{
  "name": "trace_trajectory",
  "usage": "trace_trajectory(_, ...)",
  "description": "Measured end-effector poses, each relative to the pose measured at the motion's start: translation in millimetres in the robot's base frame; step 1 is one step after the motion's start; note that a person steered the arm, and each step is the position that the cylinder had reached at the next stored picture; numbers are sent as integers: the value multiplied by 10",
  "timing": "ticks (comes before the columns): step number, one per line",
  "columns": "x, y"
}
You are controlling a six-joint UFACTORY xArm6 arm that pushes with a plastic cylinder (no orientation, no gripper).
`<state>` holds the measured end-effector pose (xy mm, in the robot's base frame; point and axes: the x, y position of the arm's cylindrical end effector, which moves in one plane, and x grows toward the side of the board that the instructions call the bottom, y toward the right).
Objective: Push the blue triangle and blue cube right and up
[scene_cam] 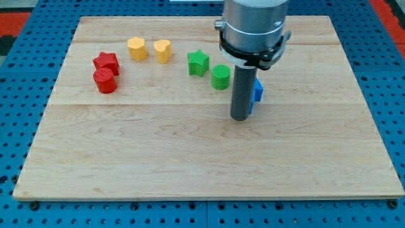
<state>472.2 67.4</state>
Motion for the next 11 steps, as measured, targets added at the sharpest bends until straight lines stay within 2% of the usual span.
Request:
trace_trajectory(4,-85,11)
trace_trajectory(6,146,29)
trace_trajectory(7,146,275)
trace_trajectory(8,146,784)
trace_trajectory(9,29,1246)
trace_trajectory(10,-346,1430)
trace_trajectory(11,-692,931)
